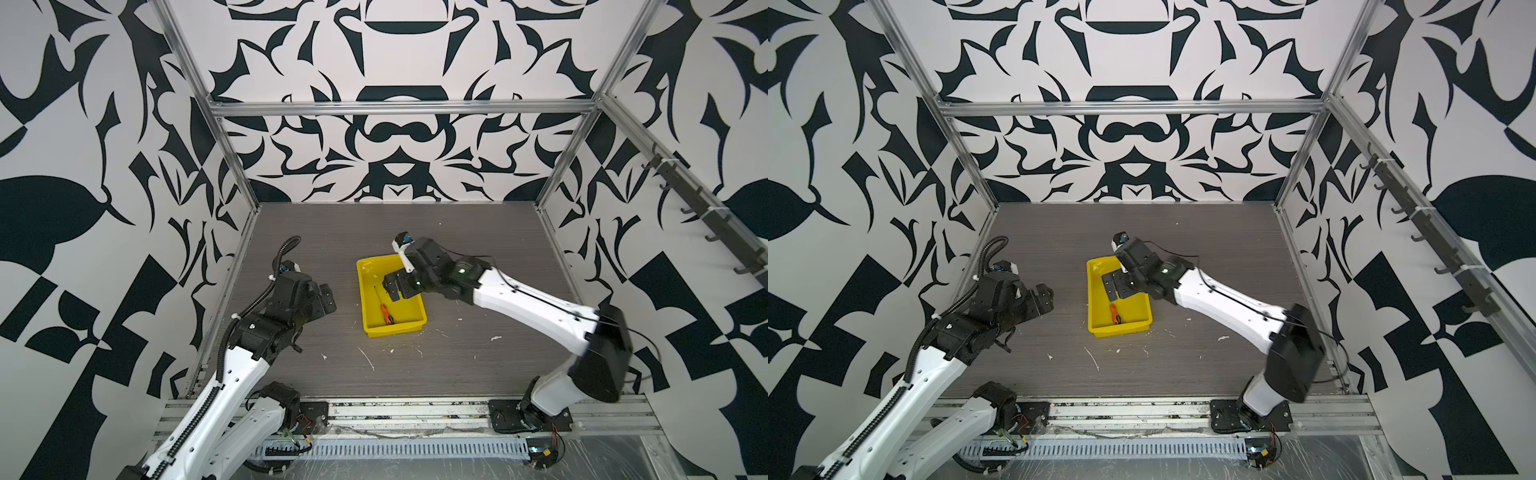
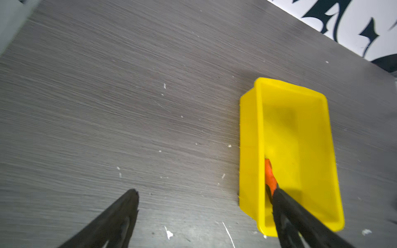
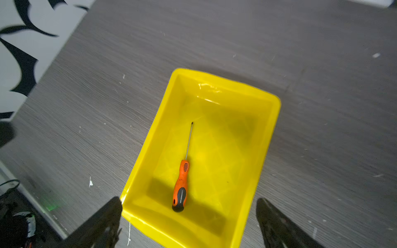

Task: Put the screwdriver in the bin
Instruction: Place the screwdriver into the bin, then reset both arms

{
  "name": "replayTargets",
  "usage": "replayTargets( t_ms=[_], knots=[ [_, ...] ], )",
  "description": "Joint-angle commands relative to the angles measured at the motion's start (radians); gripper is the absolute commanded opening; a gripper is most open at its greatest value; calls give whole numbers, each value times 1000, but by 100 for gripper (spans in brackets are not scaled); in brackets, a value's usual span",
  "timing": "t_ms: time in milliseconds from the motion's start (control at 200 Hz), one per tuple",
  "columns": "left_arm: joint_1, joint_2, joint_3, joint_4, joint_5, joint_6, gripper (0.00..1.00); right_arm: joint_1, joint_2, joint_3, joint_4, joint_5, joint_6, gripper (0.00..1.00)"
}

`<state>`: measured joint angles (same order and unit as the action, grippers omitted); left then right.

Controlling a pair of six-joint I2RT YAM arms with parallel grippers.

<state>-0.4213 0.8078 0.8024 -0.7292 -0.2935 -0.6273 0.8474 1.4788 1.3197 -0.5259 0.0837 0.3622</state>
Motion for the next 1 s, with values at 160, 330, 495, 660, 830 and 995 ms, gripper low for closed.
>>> replayTargets(
  t_ms=[160, 330, 495, 660, 830, 995],
  knots=[
    [-3, 69, 51, 41, -134, 77, 99, -269, -307, -234, -11, 3, -35, 100],
    [-3, 26, -49, 200, -204, 221, 99, -423, -425, -380, 24, 8, -71, 100],
    [1, -42, -259, 511, -314, 424, 99, -499, -453, -540, 146, 372, 11, 100],
    [115, -7, -366, 722, -240, 457, 99, -524, -515, -787, 585, 441, -155, 100],
    [206, 130, -450, 952, -275, 462, 99, -559, -355, -832, 751, 451, -275, 100],
    [251, 292, -471, 1167, -232, 513, 99, -650, -207, -881, 964, 348, -280, 100]
  ],
)
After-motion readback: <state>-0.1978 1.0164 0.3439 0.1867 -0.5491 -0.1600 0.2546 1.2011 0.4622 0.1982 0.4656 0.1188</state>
